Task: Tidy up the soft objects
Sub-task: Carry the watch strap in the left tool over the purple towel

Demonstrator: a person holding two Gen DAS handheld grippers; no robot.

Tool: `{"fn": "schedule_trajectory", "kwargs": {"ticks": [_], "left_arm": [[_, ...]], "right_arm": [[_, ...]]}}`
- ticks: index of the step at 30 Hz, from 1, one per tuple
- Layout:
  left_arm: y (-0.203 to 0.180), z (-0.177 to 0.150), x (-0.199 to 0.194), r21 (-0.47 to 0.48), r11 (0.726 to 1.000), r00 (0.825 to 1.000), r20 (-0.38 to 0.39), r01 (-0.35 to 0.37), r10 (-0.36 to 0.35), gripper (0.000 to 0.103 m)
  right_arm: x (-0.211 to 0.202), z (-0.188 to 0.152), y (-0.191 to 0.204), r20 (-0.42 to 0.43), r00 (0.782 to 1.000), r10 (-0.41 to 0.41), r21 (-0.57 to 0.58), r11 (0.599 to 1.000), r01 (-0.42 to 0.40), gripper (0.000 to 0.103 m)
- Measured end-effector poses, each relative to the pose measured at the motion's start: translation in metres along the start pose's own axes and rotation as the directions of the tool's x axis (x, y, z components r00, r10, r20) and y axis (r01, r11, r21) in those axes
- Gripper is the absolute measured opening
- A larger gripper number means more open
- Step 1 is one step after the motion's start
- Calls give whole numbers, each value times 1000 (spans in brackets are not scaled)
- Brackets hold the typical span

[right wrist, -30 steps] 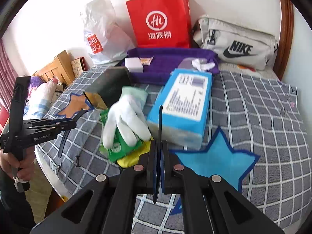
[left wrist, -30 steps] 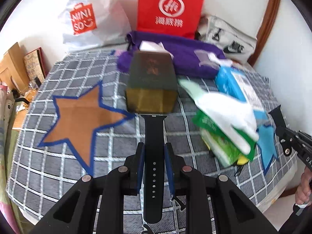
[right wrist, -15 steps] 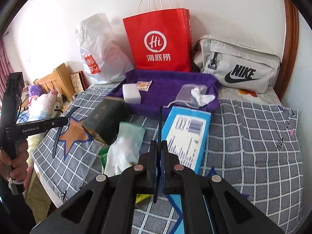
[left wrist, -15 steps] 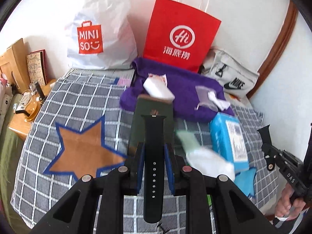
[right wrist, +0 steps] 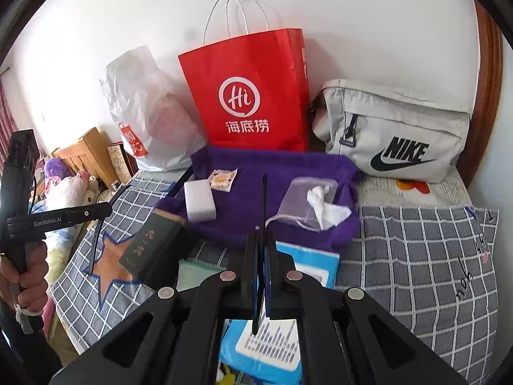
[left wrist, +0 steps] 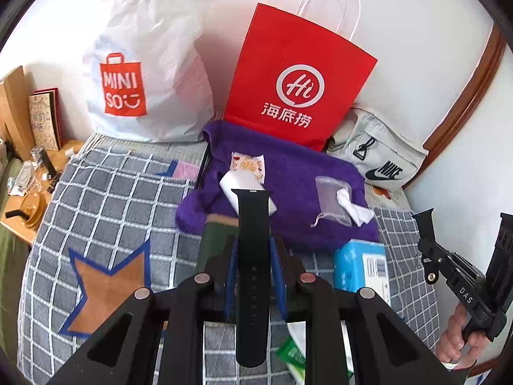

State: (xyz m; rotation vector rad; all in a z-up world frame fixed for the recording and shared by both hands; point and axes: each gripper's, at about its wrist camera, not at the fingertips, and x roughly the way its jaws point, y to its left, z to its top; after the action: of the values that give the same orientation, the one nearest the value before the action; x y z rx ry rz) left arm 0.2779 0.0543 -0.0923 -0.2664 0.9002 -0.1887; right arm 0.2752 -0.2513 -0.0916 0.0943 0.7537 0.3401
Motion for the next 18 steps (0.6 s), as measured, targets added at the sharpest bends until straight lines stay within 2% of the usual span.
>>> {"fn": "schedule_trajectory", "kwargs": {"ticks": [9, 18], "left_arm": [[-3, 37, 27, -19, 999, 999, -4, 45, -45, 20], [-4, 71, 56, -43, 997, 998, 2, 58, -58, 20]], "right_arm": [[36, 36, -12, 9, 1000, 4, -1, 1000, -4, 3], [81, 67, -23, -16, 999, 34, 16, 999, -33, 3]]}}
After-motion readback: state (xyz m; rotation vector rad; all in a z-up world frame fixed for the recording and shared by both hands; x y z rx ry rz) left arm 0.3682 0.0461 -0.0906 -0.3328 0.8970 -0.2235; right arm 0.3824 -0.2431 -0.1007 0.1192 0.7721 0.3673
